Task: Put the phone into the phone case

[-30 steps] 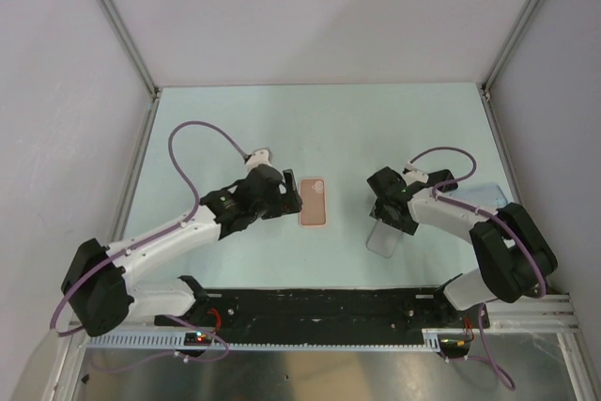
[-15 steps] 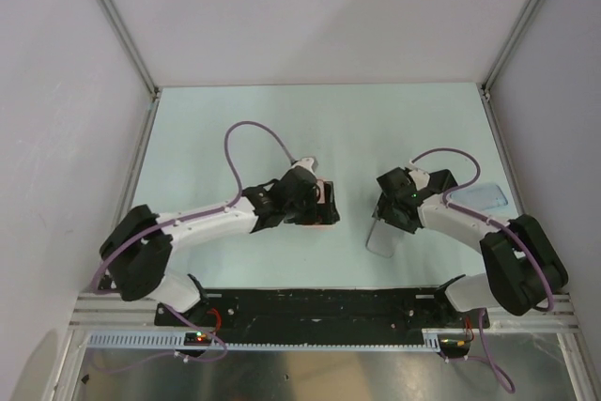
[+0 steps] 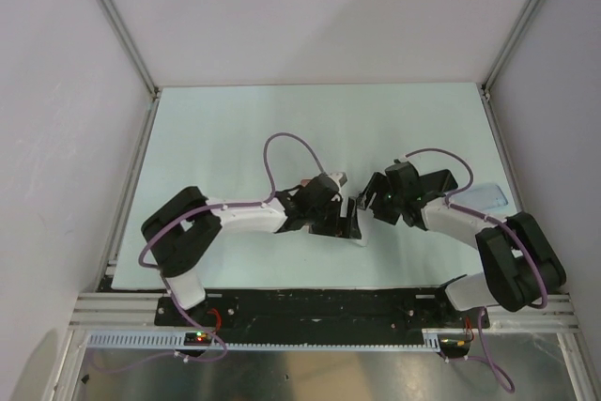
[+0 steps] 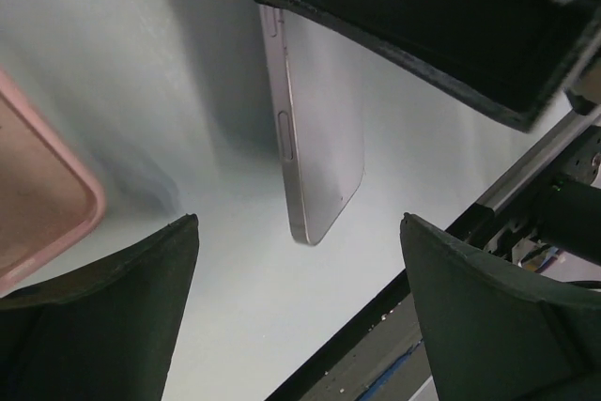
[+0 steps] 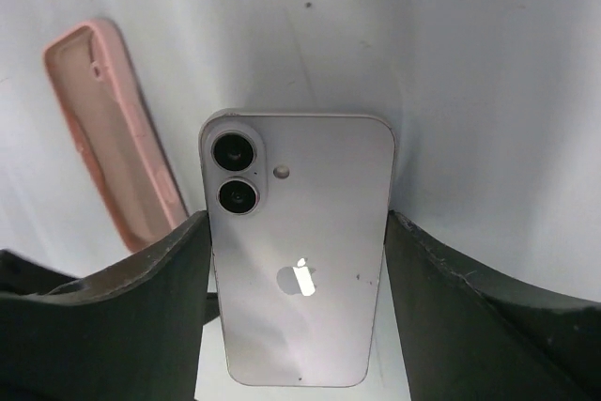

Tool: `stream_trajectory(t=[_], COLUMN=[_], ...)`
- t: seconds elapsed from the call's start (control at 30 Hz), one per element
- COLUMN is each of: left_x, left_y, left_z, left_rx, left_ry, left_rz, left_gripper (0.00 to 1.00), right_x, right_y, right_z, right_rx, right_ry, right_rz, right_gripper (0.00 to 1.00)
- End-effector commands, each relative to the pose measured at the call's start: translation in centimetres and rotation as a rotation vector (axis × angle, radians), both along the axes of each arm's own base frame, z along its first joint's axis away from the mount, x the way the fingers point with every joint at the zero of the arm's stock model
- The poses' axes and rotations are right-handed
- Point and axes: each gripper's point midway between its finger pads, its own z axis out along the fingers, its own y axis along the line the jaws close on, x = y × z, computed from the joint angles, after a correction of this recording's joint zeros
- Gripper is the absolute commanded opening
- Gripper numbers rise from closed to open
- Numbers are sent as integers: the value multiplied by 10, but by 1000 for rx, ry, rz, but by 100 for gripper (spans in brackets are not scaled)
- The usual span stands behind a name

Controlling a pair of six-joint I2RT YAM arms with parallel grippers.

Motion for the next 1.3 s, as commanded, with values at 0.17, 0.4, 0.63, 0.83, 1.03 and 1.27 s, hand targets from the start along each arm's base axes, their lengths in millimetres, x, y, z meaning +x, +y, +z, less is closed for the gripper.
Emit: stream_trajectory(t=[0.17,0.4,0.63,0.83,1.03,1.27], left_x=[15,31,35,37,42,57], left_y=[-37,-43,-39,-37,-31,-3], left_z=[13,13,9,7,28,68], left_rx=[-84,-106,-95,-87,-111,-164], left_ry=[-28,-41,-43,-42,-62,25], left_rz=[-53,-28,-14,7,57,222], left_gripper=[84,65,22,1,0,0], right_x=[-44,-47,-44,-37,-21,-10], right_y=[8,12,12,10,-13,-47], right_z=[-34,-34,-30,-21,14,100], right_rx=[57,78,96,106,45,-86], right_ry=[168,162,146,110,-44,-425], right_rz=[107,148,156,143,60,-20], right_gripper=[47,48,55,70,87,89])
